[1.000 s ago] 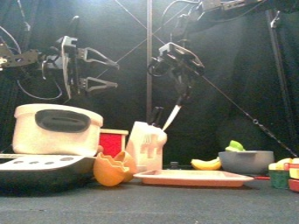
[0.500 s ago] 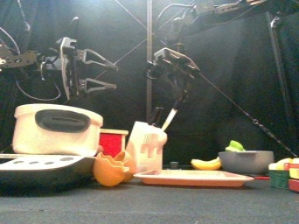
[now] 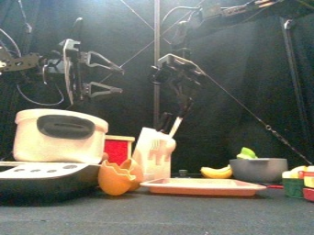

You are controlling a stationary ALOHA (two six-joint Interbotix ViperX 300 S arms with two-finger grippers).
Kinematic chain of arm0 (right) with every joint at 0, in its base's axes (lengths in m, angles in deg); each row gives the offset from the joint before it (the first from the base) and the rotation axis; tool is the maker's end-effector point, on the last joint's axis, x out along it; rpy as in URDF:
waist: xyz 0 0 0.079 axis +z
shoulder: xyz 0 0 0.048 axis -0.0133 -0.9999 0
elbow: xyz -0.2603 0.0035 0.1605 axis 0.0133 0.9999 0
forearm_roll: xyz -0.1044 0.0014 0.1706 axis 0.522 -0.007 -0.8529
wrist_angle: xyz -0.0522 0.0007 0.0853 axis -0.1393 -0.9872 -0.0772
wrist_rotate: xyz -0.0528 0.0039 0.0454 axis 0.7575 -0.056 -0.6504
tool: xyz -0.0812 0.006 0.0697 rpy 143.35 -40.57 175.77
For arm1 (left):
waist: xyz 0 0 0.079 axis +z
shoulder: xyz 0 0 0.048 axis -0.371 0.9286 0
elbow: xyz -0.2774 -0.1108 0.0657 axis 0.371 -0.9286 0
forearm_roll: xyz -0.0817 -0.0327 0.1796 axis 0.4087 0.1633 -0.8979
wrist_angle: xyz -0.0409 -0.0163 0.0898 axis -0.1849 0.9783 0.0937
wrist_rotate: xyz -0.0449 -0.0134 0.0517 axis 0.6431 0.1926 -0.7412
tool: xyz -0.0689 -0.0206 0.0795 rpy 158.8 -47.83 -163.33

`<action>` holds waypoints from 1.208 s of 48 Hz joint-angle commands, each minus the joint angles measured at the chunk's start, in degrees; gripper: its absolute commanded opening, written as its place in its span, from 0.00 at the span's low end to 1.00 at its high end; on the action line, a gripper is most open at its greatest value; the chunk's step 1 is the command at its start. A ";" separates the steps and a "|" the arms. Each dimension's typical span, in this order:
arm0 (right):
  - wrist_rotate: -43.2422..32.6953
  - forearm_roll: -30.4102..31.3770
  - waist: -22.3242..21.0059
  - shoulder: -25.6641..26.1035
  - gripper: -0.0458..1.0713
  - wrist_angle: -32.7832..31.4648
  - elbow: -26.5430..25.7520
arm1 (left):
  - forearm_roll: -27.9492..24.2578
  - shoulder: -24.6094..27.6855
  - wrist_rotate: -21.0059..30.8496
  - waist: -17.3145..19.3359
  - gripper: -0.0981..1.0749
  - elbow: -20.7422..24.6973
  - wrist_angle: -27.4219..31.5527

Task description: Place pairing knife into holder

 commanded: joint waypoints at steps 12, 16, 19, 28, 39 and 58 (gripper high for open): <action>-0.09 0.18 -0.35 -0.53 0.51 2.99 -1.85 | -0.18 -0.53 -0.09 0.18 0.87 0.26 -0.53; -0.09 0.53 -0.35 -0.62 0.52 4.22 -1.85 | -0.18 -0.53 -0.18 0.09 0.87 0.26 -0.53; -0.09 0.79 -0.35 -0.62 0.52 4.75 -1.85 | -0.18 -0.53 -0.09 0.09 0.87 0.26 -0.53; -0.09 0.88 -0.35 -0.79 0.60 5.27 -1.49 | -0.18 -0.53 -0.18 0.09 0.87 0.26 -0.53; -0.09 1.76 0.09 -1.23 0.68 6.06 -1.41 | -0.18 -0.53 -0.09 0.00 0.87 0.26 -0.53; -0.26 2.90 0.18 -0.70 0.69 5.80 -0.97 | -0.26 -0.53 -0.09 0.00 0.87 0.26 -0.53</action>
